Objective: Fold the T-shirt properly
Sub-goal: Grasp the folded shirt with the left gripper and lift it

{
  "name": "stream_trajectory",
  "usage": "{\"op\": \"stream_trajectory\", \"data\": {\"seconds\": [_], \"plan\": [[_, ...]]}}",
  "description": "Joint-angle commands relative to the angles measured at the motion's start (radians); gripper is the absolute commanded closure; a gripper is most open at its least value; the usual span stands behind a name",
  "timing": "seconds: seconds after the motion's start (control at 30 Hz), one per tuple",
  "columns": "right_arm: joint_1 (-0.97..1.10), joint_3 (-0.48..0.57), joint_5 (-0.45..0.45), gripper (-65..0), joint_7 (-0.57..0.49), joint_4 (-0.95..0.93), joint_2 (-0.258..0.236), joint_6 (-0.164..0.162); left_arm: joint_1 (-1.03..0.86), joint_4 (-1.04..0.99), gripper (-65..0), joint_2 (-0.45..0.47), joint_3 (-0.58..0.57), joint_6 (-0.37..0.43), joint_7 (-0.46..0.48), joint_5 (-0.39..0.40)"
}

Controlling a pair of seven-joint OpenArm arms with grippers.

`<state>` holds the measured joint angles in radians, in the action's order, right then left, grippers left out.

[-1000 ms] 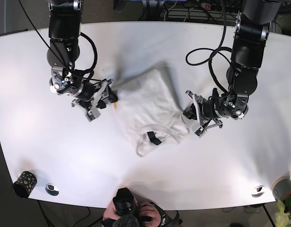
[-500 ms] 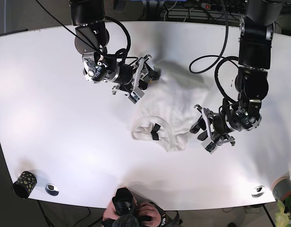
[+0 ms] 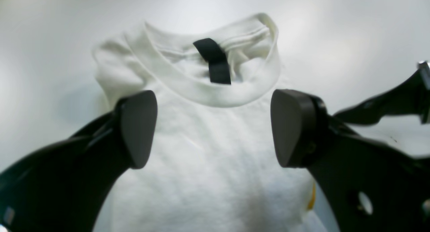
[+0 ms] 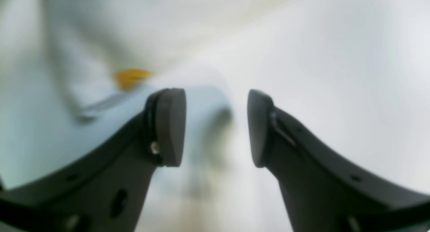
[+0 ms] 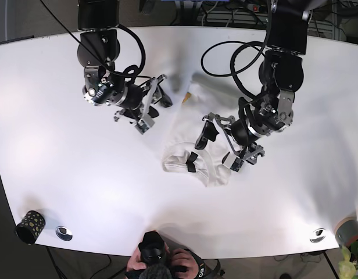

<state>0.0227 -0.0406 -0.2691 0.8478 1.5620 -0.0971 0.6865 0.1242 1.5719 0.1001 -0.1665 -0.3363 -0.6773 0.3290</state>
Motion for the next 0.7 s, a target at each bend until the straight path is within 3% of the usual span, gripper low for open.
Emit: {"op": "stream_trajectory", "data": {"seconds": [0.0, 0.13, 0.37, 0.5, 0.67], "plan": [[-0.016, -0.02, -0.02, -27.6, -0.019, 0.018, -0.003, 0.012, 0.007, -0.012, -51.0, -0.006, -0.015, 0.024, 0.07, 0.006], [-0.016, -0.041, -0.02, -27.6, -0.008, 0.019, -0.019, 0.012, -0.001, -0.11, -51.0, -0.001, -0.104, 0.047, 0.14, -0.003], [-0.016, -0.043, -0.02, -27.6, -0.003, 0.021, -0.026, 0.012, -0.002, -0.316, -51.0, -0.003, -0.195, 0.053, 0.229, -0.138], [-0.011, -0.043, -0.02, -27.6, -0.003, 0.044, -0.026, 0.012, -0.004, -0.351, -51.0, 0.011, -0.156, 0.053, 0.229, -0.163], [-0.011, -0.043, -0.02, -27.6, 0.003, 0.058, -0.026, 0.012, -0.001, -0.399, -50.7, 0.119, -0.08, 0.049, 0.229, -0.158]]}}
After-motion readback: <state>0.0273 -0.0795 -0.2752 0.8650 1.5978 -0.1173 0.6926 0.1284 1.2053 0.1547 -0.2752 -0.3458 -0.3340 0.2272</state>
